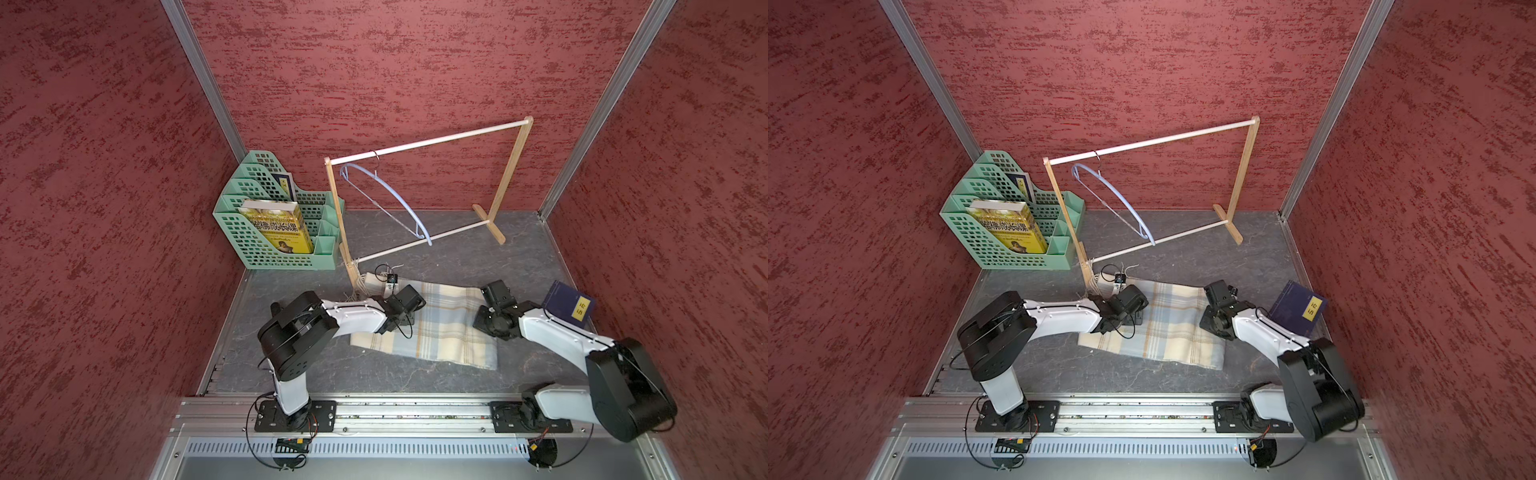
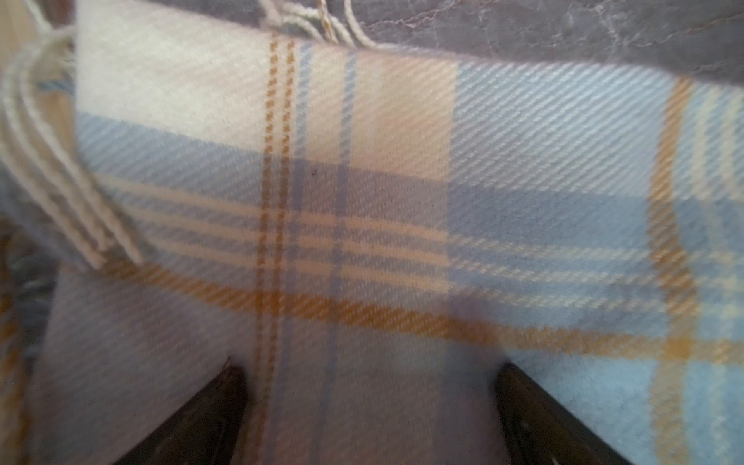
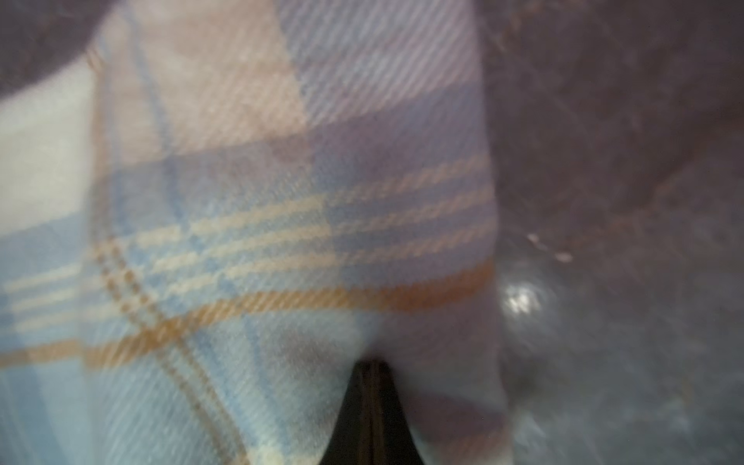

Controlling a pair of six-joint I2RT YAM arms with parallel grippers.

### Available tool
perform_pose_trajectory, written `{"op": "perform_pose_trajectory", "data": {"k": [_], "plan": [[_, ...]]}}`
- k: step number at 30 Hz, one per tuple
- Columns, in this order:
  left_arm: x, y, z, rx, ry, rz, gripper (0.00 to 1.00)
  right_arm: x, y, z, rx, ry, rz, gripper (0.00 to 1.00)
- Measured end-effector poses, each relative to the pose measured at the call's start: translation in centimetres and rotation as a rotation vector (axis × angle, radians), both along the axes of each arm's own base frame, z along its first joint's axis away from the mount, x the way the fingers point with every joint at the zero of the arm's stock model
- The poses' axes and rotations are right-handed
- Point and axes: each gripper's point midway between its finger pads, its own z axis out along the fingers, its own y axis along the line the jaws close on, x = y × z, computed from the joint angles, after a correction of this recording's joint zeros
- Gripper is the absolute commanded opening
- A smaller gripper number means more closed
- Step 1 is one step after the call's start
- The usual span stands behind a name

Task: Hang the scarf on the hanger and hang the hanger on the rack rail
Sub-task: Adjust the scarf at the center of the board.

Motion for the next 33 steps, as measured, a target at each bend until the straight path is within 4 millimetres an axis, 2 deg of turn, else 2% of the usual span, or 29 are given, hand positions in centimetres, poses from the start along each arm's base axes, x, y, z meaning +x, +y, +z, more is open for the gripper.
{"op": "perform_pose_trajectory", "data": {"k": [4, 8, 13, 21, 33], "plan": [[-0.1, 0.1, -0.1, -0.001, 0.001, 0.004, 1.0, 3.3, 1.3, 0.1, 0.02, -0.037, -0.004, 0.0], [-0.3, 0.4, 0.0, -0.003, -0.002, 0.014, 1.0, 4.1, 1.6, 0.2, 0.022, -0.043, -0.004, 0.0], [-0.7, 1.0, 0.0, 0.002, 0.008, 0.039, 1.0, 3.3, 1.1, 0.4, 0.012, -0.029, -0.015, 0.0], [-1.7, 1.7, -0.1, 0.004, 0.014, 0.094, 1.0, -0.5, -1.0, 1.0, -0.017, 0.0, -0.085, 0.0], [-3.1, 1.8, -0.4, 0.007, -0.013, 0.152, 1.0, -0.9, -1.7, 0.6, -0.044, 0.009, -0.124, 0.0]]}}
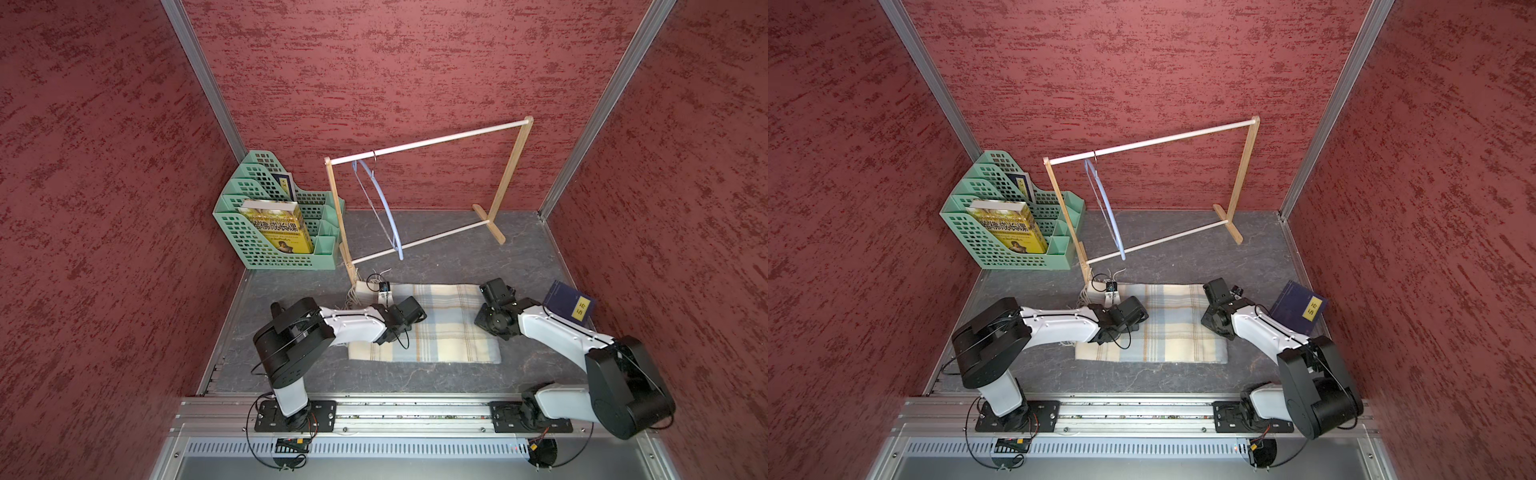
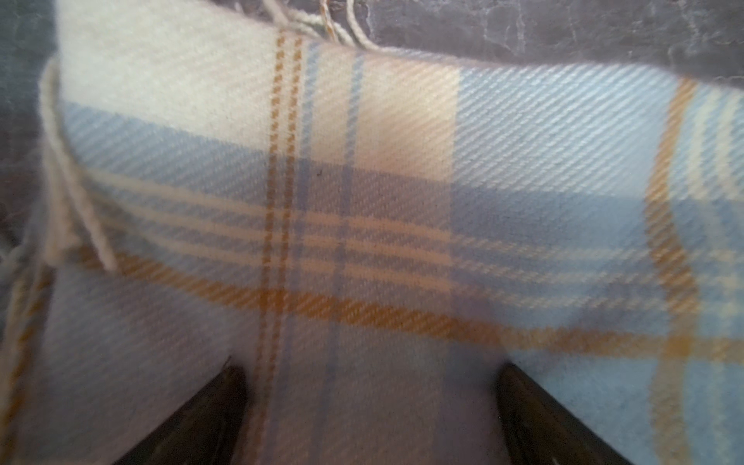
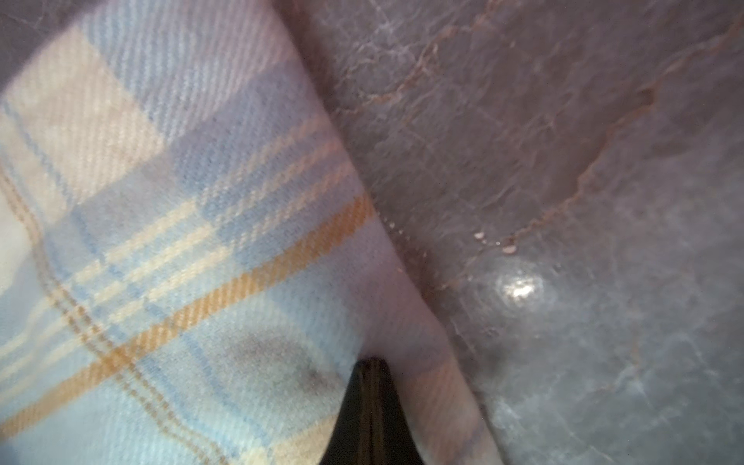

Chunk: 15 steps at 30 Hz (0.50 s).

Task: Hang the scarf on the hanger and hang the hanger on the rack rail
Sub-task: Adjust the scarf at the center of the board.

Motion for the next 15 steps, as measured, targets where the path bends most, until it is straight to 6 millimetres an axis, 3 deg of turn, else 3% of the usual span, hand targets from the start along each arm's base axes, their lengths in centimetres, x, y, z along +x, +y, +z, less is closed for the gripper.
{"op": "perform_pose_trajectory", "data": {"k": [5, 9, 12, 15], "plan": [[-0.5, -0.2, 0.1, 0.002, -0.007, 0.016, 1.0, 0.1, -0.1, 0.1, -0.009, -0.006, 0.01, 0.0], [-1.0, -0.2, 0.7, 0.025, 0.014, 0.015, 1.0, 1.0, 0.6, 1.8, -0.051, -0.032, 0.092, 0.45], [-1.5, 0.1, 1.8, 0.088, 0.051, -0.028, 1.0, 4.0, 3.4, 7.3, -0.077, -0.155, 0.225, 0.66], [-1.0, -0.6, 5.0, 0.117, 0.036, -0.096, 1.0, 7.1, 7.4, 16.0, -0.073, -0.361, 0.375, 0.72]]}}
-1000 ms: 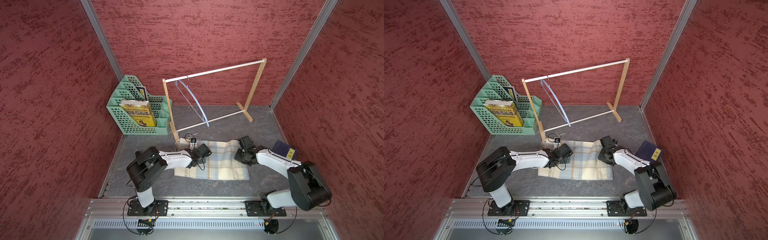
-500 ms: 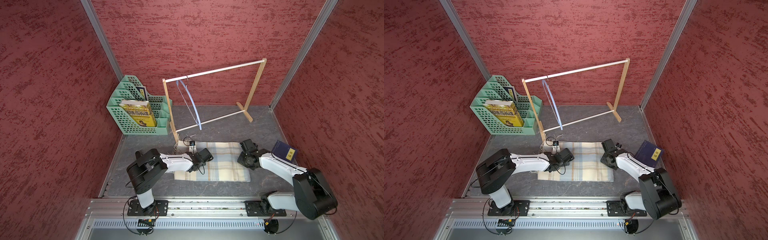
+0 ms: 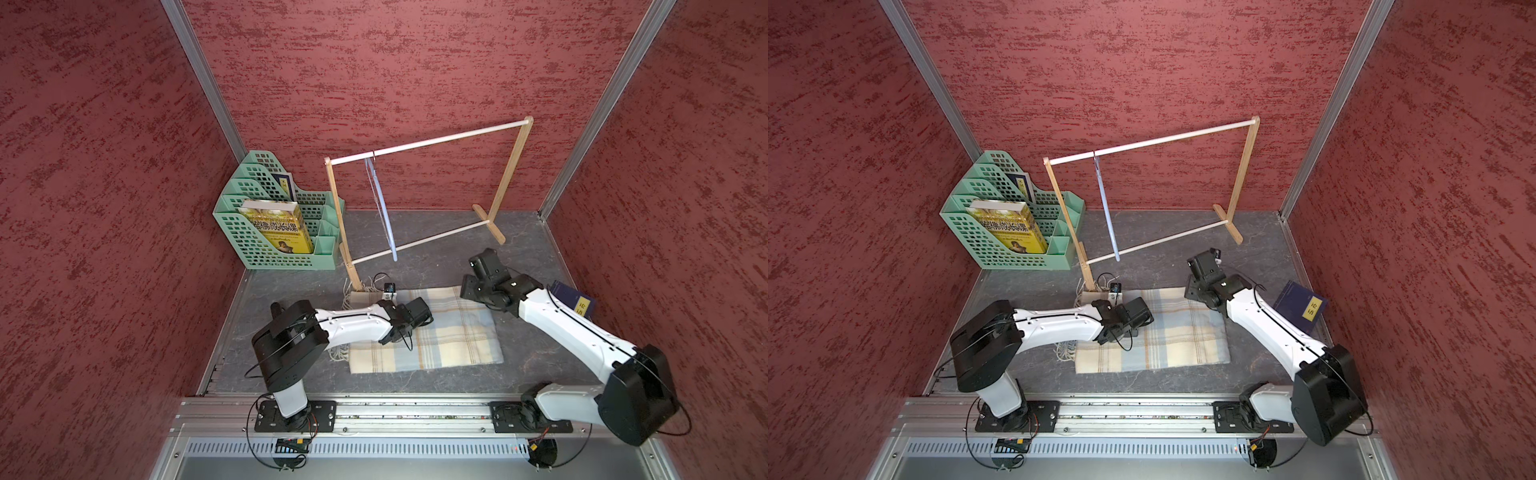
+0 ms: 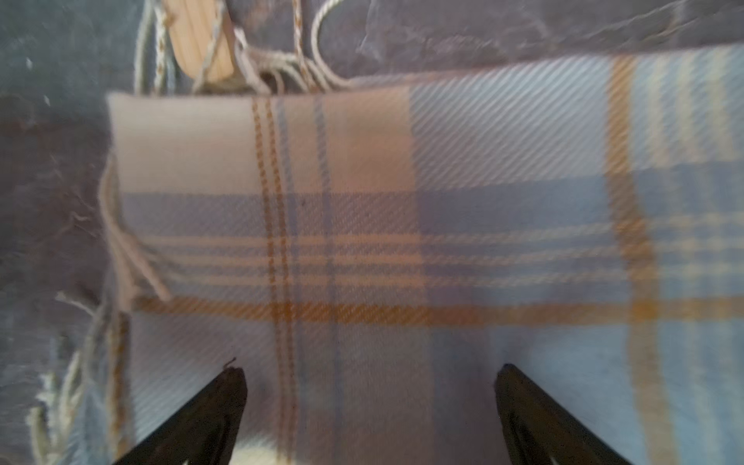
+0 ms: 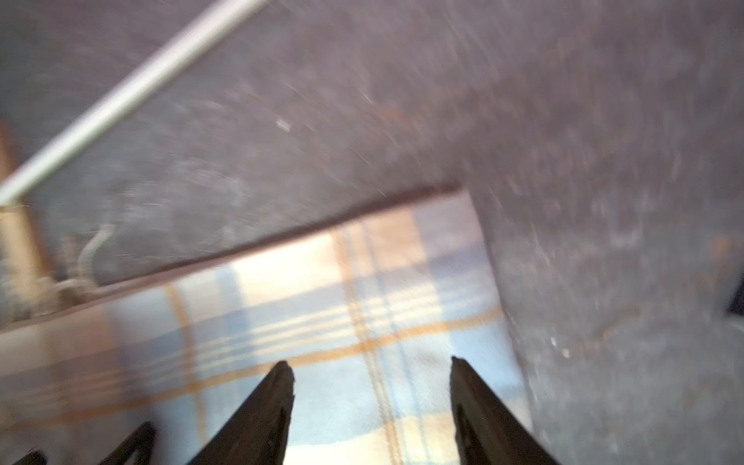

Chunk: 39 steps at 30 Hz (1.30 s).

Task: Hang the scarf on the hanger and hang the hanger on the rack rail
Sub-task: Adjust the scarf at the center of the board, then pick up the hanger from the clothesline.

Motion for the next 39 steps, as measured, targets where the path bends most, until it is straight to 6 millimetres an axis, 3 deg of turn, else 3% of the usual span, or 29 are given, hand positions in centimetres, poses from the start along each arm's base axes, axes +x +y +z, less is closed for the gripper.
{"op": "perform_pose_trajectory", "data": {"k": [3, 5, 7, 10, 15, 19, 23, 27, 31, 39], "plan": [[1.6, -1.7, 4.9, -0.049, -0.087, -0.063, 1.0, 0.7, 2.5, 6.7, 0.018, -0.139, 0.109, 0.73], [2.4, -2.4, 8.0, -0.084, -0.146, -0.095, 1.0, 0.6, 3.7, 9.7, 0.021, -0.196, 0.171, 0.75], [2.9, -2.5, 10.0, -0.098, -0.183, -0.116, 1.0, 0.3, 4.8, 11.9, 0.012, -0.232, 0.233, 0.76], [3.2, -1.6, 11.0, -0.076, -0.21, -0.125, 1.0, 0.0, 7.4, 14.5, -0.002, -0.265, 0.329, 0.76], [2.3, 2.3, 10.4, -0.03, -0.209, -0.113, 1.0, 1.5, 11.5, 16.7, -0.032, -0.29, 0.426, 0.76], [1.0, 5.8, 10.8, -0.03, -0.223, -0.103, 1.0, 3.2, 13.5, 16.9, -0.055, -0.288, 0.455, 0.76], [0.1, 7.7, 10.8, -0.049, -0.233, -0.11, 1.0, 4.2, 15.4, 17.1, -0.046, -0.281, 0.485, 0.76], [-1.0, 7.7, 8.8, -0.062, -0.181, -0.154, 1.0, 4.9, 18.5, 18.0, -0.021, -0.296, 0.526, 0.76], [-1.9, 7.0, 5.9, -0.053, -0.096, -0.194, 1.0, 4.3, 21.7, 19.0, 0.006, -0.319, 0.579, 0.76], [-3.5, 6.7, 2.2, -0.022, 0.005, -0.213, 1.0, 2.6, 24.8, 20.1, 0.063, -0.337, 0.627, 0.77]]}}
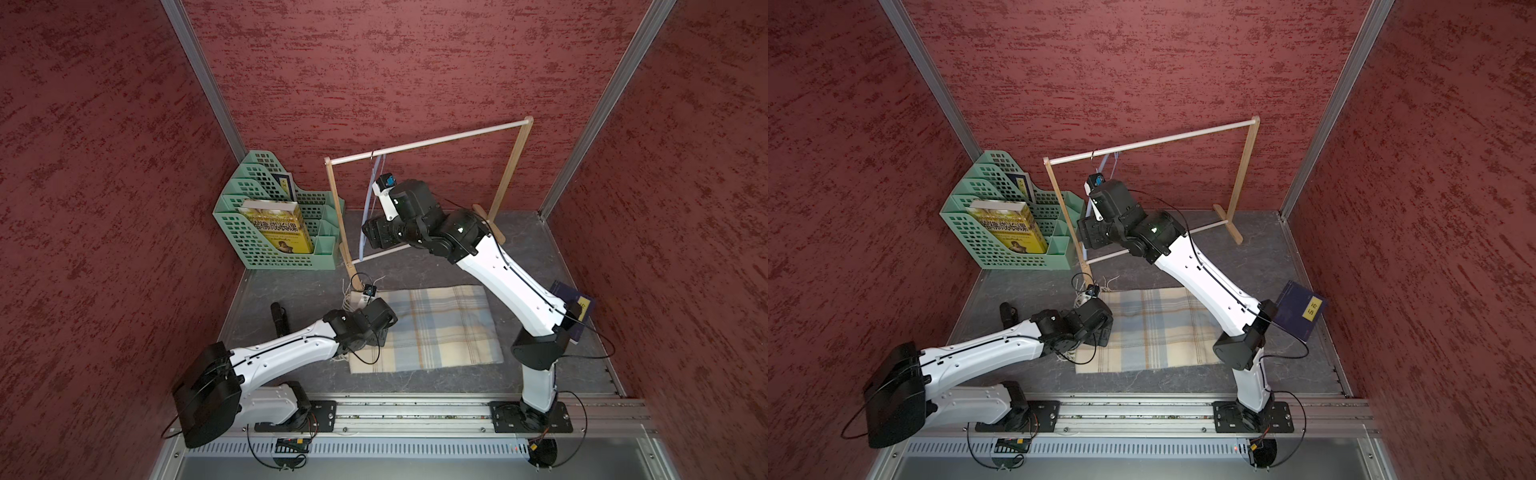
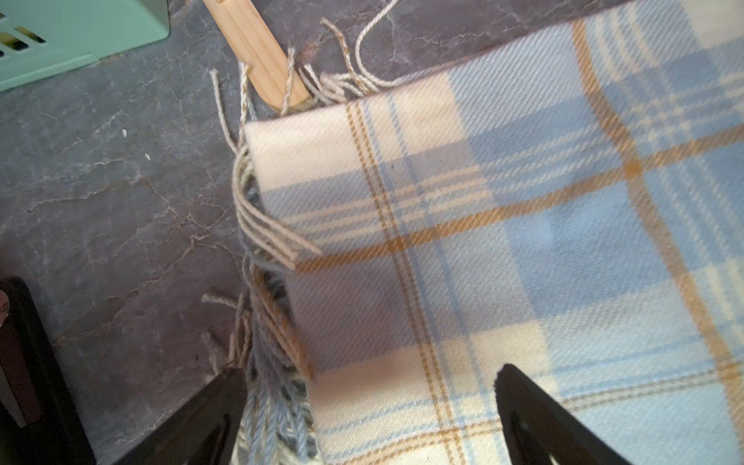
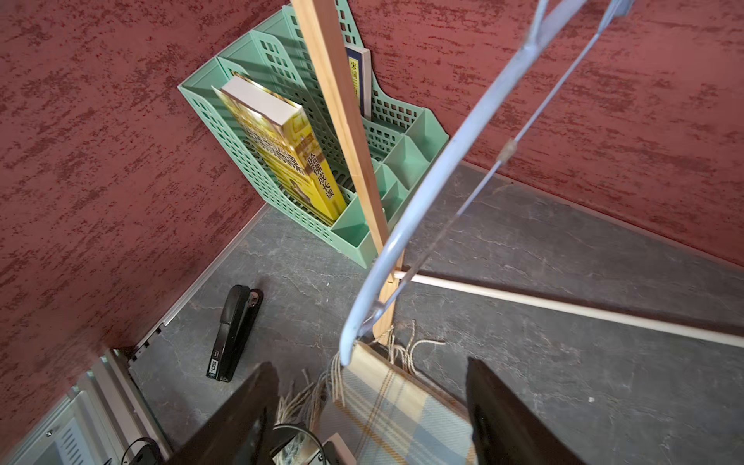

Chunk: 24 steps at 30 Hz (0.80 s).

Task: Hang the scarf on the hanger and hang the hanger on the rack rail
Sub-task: Pick up the hanger from the clothesline.

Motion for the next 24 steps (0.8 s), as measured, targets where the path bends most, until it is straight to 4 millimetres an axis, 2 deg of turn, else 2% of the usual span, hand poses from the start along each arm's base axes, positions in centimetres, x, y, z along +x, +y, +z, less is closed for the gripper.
{"op": "perform_pose_trajectory", "data": {"k": [3, 9, 13, 20, 24], "plan": [[0.0, -0.1, -0.2, 0.0, 0.003, 0.0, 1.0, 0.0, 0.8, -1.0, 0.0, 0.023, -0.002, 0.76], [0.1, -0.1, -0.4, -0.004, 0.0, 0.001, 1.0, 1.4, 2.1, -5.1, -0.053, 0.08, -0.043, 0.76], [-0.1, 0.1, -0.9, 0.003, 0.004, 0.001, 1.0, 1.8, 2.0, -7.2, -0.088, 0.109, -0.076, 0.72], [-0.3, 0.4, -1.3, 0.009, 0.011, 0.004, 1.0, 1.3, 1.6, -9.0, -0.145, 0.109, -0.122, 0.69], [-0.3, 0.3, -1.3, 0.003, 0.008, 0.009, 1.0, 0.6, 1.3, -8.8, -0.164, 0.091, -0.136, 0.68]]}}
